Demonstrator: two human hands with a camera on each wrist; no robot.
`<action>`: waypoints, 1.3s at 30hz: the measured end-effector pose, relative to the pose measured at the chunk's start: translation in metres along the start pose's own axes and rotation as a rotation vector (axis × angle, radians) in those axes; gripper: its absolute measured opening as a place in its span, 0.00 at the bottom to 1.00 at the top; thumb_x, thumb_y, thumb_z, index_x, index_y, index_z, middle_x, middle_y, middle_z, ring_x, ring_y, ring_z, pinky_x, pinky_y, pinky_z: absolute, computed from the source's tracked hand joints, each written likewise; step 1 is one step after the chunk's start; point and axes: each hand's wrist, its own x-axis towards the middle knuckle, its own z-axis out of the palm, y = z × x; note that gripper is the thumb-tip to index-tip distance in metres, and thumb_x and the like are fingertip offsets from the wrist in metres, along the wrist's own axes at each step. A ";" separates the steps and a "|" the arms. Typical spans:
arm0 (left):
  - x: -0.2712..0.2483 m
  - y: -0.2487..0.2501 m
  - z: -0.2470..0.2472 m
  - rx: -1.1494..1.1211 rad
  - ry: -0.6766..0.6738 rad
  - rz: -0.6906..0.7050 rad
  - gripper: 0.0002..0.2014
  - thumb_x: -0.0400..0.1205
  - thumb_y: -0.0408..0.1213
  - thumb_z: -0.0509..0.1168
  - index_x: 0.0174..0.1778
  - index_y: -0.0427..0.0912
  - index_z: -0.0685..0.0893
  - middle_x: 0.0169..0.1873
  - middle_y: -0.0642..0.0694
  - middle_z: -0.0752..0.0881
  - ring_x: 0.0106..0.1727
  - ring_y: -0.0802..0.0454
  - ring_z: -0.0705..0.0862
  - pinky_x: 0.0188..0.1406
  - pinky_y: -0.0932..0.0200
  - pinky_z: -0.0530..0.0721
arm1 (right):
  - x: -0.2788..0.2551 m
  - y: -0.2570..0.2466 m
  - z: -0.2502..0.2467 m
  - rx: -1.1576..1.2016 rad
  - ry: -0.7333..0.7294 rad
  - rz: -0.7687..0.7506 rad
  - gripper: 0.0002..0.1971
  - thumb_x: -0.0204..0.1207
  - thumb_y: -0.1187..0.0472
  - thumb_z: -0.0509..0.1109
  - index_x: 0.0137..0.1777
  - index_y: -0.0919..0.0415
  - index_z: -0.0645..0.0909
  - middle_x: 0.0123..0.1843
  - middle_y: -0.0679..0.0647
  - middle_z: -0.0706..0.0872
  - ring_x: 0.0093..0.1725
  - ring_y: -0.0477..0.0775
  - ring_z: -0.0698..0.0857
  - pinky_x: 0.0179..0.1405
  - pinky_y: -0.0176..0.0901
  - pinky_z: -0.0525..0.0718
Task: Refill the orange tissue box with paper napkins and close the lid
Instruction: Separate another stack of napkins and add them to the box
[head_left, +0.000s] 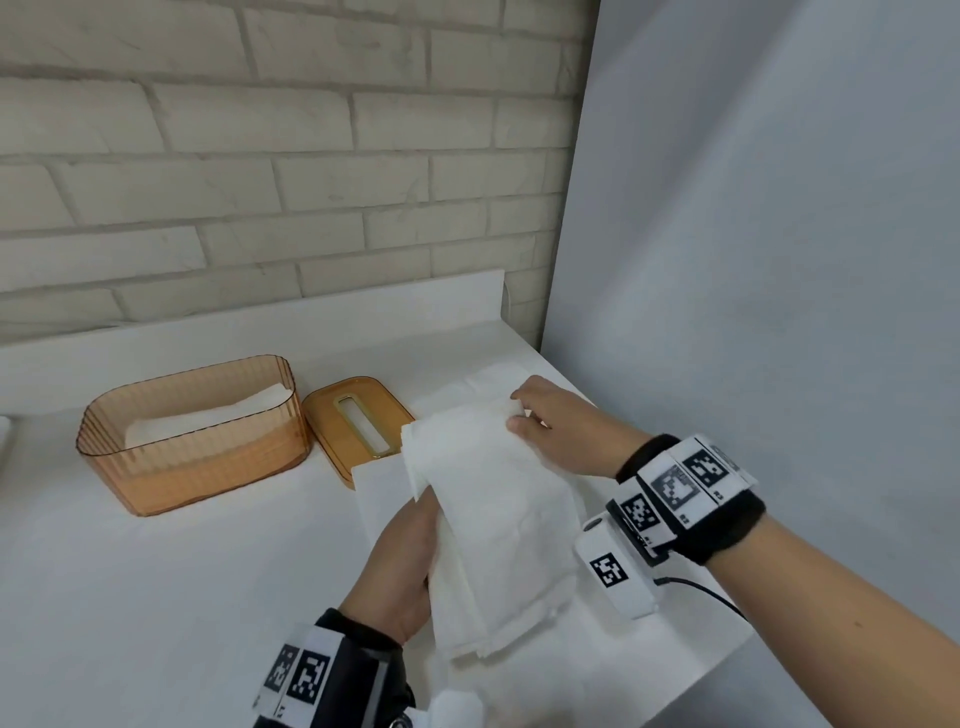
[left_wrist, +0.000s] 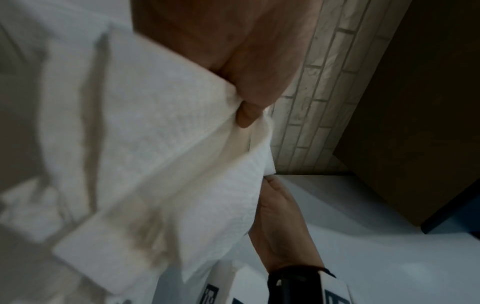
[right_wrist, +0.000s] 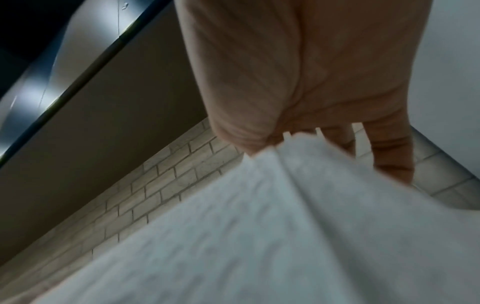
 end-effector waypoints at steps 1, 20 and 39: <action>0.000 0.000 -0.002 -0.014 0.003 0.004 0.16 0.82 0.47 0.59 0.58 0.43 0.85 0.51 0.44 0.91 0.52 0.48 0.90 0.53 0.50 0.84 | 0.001 -0.001 0.000 0.001 -0.004 0.012 0.17 0.85 0.60 0.54 0.62 0.76 0.72 0.62 0.60 0.74 0.51 0.56 0.75 0.42 0.35 0.63; 0.005 0.004 0.003 -0.130 0.031 0.083 0.21 0.85 0.54 0.54 0.65 0.47 0.82 0.57 0.45 0.90 0.59 0.47 0.88 0.64 0.44 0.80 | 0.014 -0.022 0.020 0.003 0.026 0.067 0.19 0.85 0.58 0.53 0.31 0.55 0.58 0.35 0.48 0.65 0.41 0.54 0.70 0.39 0.41 0.63; 0.019 0.000 -0.033 -0.258 0.185 0.155 0.17 0.85 0.39 0.59 0.69 0.41 0.78 0.60 0.38 0.87 0.62 0.36 0.85 0.67 0.34 0.77 | -0.030 -0.034 0.048 0.575 -0.118 0.295 0.16 0.84 0.48 0.54 0.68 0.52 0.66 0.56 0.45 0.77 0.51 0.37 0.77 0.46 0.22 0.74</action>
